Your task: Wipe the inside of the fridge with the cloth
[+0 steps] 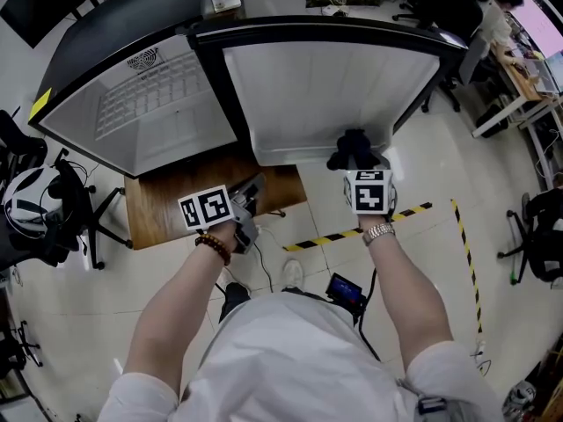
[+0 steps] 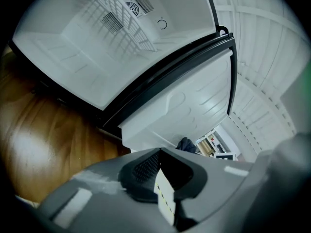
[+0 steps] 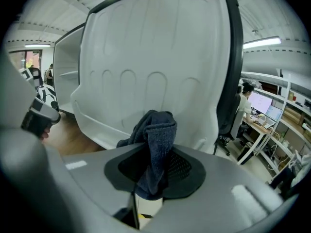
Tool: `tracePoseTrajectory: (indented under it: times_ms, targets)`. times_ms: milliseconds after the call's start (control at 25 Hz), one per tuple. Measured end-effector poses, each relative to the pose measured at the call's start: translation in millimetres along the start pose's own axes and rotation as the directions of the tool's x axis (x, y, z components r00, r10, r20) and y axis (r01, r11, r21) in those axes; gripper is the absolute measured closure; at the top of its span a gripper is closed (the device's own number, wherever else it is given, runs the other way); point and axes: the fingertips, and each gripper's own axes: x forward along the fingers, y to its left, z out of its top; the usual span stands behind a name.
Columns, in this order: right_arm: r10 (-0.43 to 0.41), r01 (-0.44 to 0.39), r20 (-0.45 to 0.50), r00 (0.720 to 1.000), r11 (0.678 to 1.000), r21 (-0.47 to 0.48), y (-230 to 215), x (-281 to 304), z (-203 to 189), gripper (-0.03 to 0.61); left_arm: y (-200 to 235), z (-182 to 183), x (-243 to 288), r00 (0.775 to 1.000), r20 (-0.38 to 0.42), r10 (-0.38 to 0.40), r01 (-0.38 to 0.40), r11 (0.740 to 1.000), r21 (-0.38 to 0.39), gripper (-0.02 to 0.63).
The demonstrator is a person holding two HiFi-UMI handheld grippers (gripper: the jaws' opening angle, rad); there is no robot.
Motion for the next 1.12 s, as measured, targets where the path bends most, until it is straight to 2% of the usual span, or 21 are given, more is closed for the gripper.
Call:
tracePoseTrajectory:
  times_ms: [360, 600, 920, 1120]
  targets:
    - [-0.071, 0.070, 0.007, 0.997, 0.996, 0.050, -44.8, -13.4, -9.7, 0.488, -14.9, -5.5, 7.2, 1.000, -0.007, -0.001, 0.001, 1.000, 0.029, 0.607]
    - [-0.068, 0.067, 0.018, 0.998, 0.996, 0.061, -51.4, -17.8, -10.7, 0.488, -23.3, -6.7, 7.2, 1.000, -0.005, 0.005, -0.005, 0.999, 0.054, 0.607]
    - [-0.049, 0.046, 0.066, 0.997, 0.998, 0.047, -46.5, -32.1, 1.1, 0.488, -35.8, 6.1, -7.9, 0.999, 0.028, 0.024, -0.029, 0.984, 0.173, 0.607]
    - [0.004, -0.007, 0.147, 0.989, 1.000, 0.021, -22.5, -56.1, 24.3, 0.488, -36.9, 19.3, -31.2, 0.994, 0.090, 0.062, -0.085, 0.958, 0.276, 0.607]
